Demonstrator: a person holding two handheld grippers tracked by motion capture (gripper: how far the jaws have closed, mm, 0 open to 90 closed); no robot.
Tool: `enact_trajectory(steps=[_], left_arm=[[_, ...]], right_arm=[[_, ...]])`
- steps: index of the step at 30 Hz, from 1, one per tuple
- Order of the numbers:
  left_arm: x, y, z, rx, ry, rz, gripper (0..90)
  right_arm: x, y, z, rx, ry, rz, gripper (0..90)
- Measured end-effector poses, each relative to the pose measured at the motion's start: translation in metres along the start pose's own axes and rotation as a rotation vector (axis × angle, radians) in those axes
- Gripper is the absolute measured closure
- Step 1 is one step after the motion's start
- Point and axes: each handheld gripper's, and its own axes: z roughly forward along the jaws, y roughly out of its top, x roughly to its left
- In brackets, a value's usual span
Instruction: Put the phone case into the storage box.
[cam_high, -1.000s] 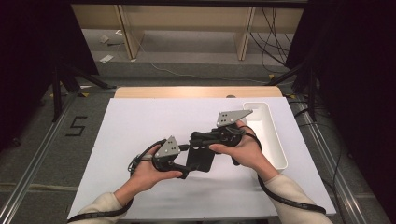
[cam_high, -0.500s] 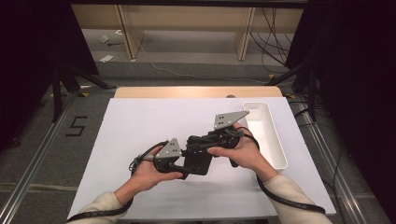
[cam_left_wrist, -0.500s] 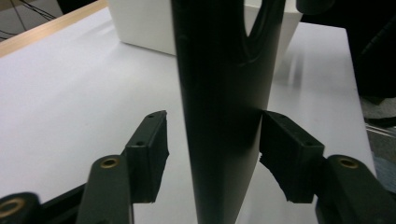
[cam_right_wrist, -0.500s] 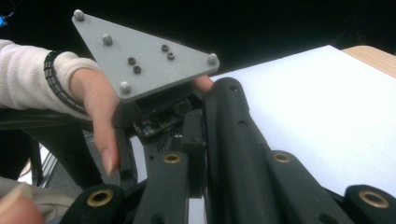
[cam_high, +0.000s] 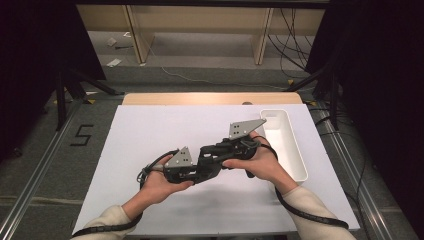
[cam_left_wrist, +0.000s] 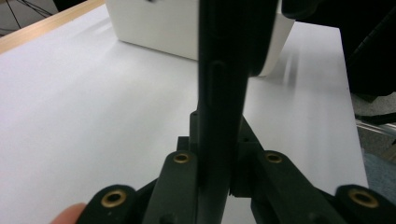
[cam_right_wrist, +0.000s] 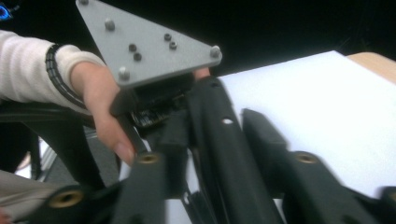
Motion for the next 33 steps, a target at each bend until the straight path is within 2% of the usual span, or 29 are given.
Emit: enact_trajectory(steps=[4,7,13,16,20,27,33], left_arm=[[-0.002,0.003,-0.001,-0.001,0.024,-0.013,84.7],[0.0,0.002,-0.002,0.002,0.052,-0.028,84.8],[0.005,0.003,-0.009,-0.026,0.123,-0.056,84.8],[0.008,0.003,-0.011,-0.036,0.162,-0.083,84.9],[0.01,0.002,-0.012,-0.041,0.211,-0.106,84.8],[0.012,0.003,-0.015,-0.064,0.259,-0.136,84.8],[0.012,0.004,-0.015,-0.073,0.277,-0.151,84.8]], right_arm=[[-0.003,-0.001,-0.001,-0.023,-0.044,-0.014,35.6],[-0.006,-0.002,-0.005,-0.049,-0.066,-0.005,27.3],[-0.011,-0.001,-0.013,-0.1,-0.111,0.018,27.1],[-0.014,-0.004,-0.017,-0.139,-0.152,0.044,24.7],[-0.016,-0.007,-0.019,-0.161,-0.213,0.07,18.9],[-0.017,-0.013,-0.016,-0.176,-0.291,0.083,15.6],[-0.016,-0.017,-0.014,-0.185,-0.345,0.09,10.9]])
